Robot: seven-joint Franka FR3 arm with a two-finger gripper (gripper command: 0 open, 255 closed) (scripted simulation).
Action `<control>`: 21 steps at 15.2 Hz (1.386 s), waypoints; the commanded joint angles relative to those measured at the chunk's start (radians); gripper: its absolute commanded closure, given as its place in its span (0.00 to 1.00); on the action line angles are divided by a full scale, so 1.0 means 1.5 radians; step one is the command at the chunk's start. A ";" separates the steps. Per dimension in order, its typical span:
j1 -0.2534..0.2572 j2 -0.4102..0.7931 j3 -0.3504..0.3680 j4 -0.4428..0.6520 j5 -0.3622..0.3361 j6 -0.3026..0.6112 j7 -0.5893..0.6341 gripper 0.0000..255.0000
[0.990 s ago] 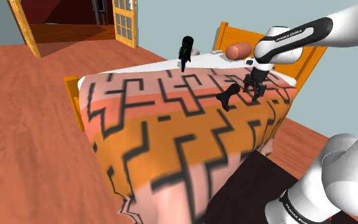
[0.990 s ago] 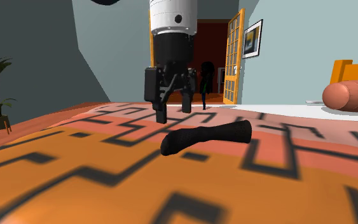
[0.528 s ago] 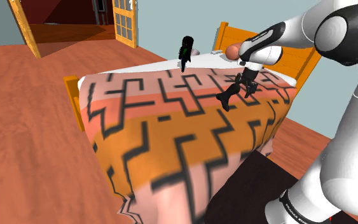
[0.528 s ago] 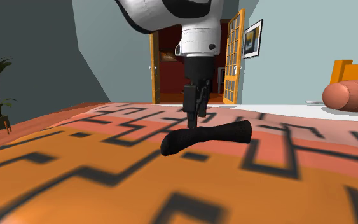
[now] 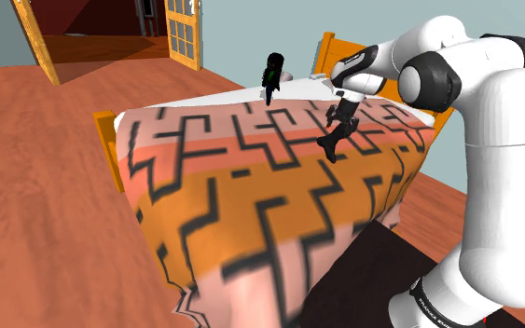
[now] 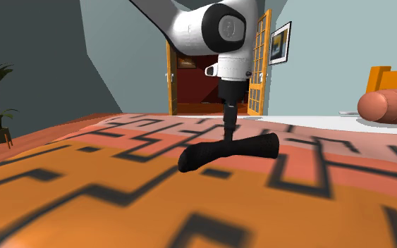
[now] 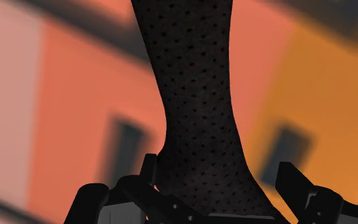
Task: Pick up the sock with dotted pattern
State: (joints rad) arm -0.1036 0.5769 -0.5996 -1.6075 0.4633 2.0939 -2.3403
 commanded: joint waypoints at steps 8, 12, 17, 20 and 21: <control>-0.020 0.050 0.026 0.006 0.031 0.040 -0.034 0.00; -0.020 0.050 0.025 0.007 0.030 0.039 -0.034 1.00; -0.020 0.049 0.025 0.005 0.030 0.040 -0.034 1.00; -0.019 0.045 0.023 0.008 0.028 0.035 -0.032 1.00; -0.018 0.041 0.021 0.010 0.025 0.029 -0.029 1.00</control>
State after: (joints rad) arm -0.1313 0.6417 -0.5663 -1.5944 0.5026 2.1415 -2.3865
